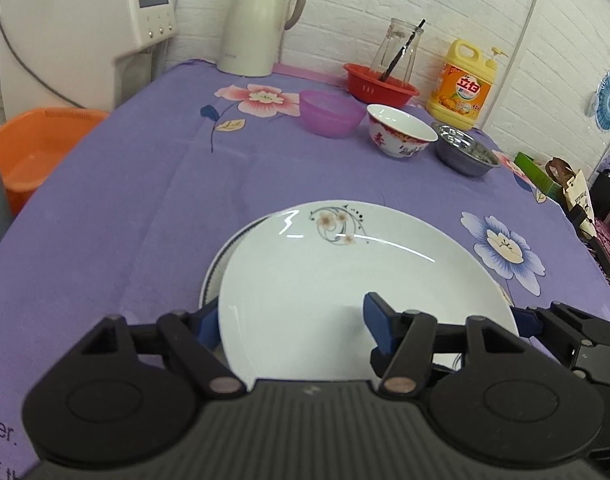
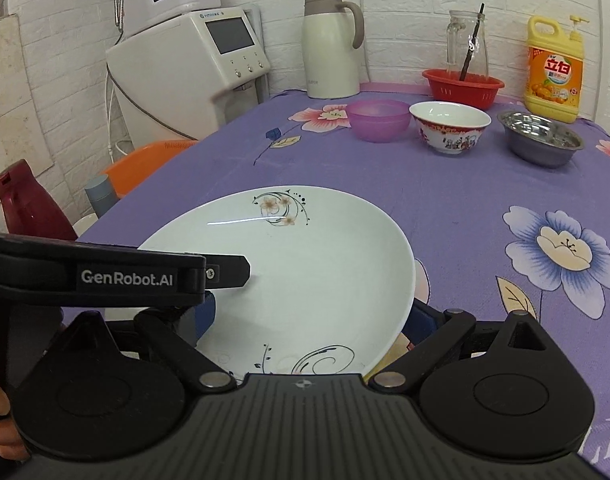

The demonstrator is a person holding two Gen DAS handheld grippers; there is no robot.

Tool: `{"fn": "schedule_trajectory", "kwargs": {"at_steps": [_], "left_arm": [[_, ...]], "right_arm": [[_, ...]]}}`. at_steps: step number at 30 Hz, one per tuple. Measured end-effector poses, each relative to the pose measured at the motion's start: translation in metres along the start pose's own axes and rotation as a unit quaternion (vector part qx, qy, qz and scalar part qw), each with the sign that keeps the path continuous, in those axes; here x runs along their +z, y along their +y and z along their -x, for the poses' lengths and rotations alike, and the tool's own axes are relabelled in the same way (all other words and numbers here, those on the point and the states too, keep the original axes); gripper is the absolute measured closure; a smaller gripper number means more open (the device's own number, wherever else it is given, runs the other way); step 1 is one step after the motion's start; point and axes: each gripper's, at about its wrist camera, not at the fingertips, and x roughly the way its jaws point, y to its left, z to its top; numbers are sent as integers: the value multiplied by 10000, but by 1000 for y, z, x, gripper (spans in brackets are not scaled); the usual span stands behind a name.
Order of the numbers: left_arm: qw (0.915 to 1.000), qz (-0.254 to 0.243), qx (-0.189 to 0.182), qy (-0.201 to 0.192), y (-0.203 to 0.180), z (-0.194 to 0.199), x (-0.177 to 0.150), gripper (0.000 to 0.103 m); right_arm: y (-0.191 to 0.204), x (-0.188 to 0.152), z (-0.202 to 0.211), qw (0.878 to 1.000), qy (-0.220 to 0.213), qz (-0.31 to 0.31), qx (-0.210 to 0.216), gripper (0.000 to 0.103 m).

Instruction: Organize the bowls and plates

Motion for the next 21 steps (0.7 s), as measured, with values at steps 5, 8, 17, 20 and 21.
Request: {"fn": "schedule_trajectory", "kwargs": {"at_steps": [5,8,17,20,21], "left_arm": [[9999,19,-91,63,1,0,3,31],[9997,21,-158,158,4,2,8,30],[9984,-458,192,-265,-5,23,19,28],[9974,-550,108,-461,-12,31,25,24],[9971,-569,76,-490,-14,31,27,24]], "right_arm": [[-4,-1,3,9999,-44,-39,101,0],[-7,-1,6,9999,-136,-9,77,0],[-18,2,16,9990,-412,-151,46,0],[-26,4,21,9983,-503,-294,62,0],[-28,4,22,9981,-524,-327,56,0]]}}
